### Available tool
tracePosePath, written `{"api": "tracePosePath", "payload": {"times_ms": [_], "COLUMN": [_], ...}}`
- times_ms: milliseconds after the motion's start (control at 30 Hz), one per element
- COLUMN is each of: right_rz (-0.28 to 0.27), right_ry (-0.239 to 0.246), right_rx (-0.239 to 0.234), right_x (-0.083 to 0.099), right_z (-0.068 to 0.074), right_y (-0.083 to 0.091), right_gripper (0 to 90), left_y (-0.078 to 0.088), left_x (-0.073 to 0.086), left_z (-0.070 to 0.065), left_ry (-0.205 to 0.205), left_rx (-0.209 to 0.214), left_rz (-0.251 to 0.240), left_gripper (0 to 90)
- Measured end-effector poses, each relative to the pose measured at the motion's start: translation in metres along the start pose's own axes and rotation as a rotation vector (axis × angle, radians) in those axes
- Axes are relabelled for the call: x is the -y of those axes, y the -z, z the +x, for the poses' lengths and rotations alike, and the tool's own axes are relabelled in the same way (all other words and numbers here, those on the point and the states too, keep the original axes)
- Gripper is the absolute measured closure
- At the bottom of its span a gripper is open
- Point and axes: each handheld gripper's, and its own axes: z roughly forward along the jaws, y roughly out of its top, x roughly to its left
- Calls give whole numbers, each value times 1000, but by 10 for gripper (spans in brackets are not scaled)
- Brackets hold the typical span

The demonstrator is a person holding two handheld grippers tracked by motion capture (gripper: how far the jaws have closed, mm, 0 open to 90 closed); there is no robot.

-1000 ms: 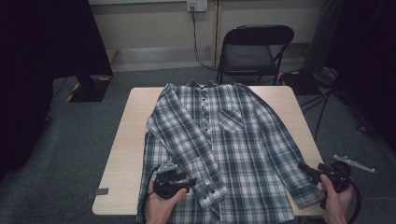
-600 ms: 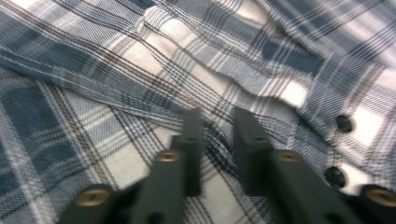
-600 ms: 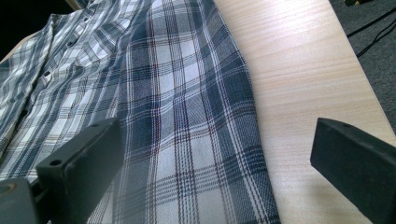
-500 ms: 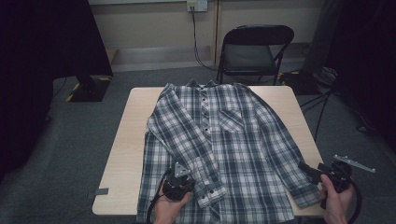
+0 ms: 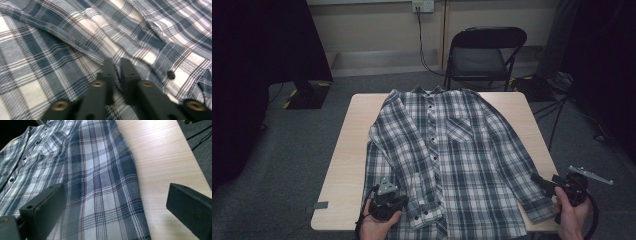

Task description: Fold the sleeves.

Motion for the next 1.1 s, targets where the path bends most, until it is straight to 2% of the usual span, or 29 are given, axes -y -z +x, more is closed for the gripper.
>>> {"api": "tracePosePath", "payload": {"times_ms": [67,133,200,300,400,567,633,667,767,833,933,1000,1100], "right_rz": [-3,-6,-11,-15,-18,-27,-28,-28,-27,-28,-26,-15,16], "right_ry": [4,3,8,14,21,38,38,38,35,36,36,37,38], "right_rx": [2,3,8,18,26,47,48,48,50,51,55,63,84], "right_x": [0,0,0,-1,-1,-1,-1,-1,-1,-1,-1,-1,-1], "right_z": [0,-1,-1,0,1,3,2,2,2,1,1,0,-3], "right_y": [0,0,1,1,1,2,2,2,3,3,3,4,3], "right_gripper": [19,19,19,19,20,20,20,20,20,20,20,21,23], "left_y": [-1,1,6,16,25,34,36,37,37,38,39,41,44], "left_x": [-1,-4,-5,-7,-7,-6,-6,-6,-7,-7,-8,-6,-5], "left_z": [2,5,9,17,26,41,47,49,58,63,67,70,73], "left_ry": [8,31,32,40,55,109,134,148,208,228,262,269,287], "left_rx": [17,13,17,13,-1,-41,-84,-111,-138,-142,-172,-180,-234], "left_rz": [-23,-55,-90,-144,-188,-211,-219,-205,-196,-199,-198,-200,-190], "left_gripper": [627,449,333,206,136,56,57,57,57,57,57,57,57]}}
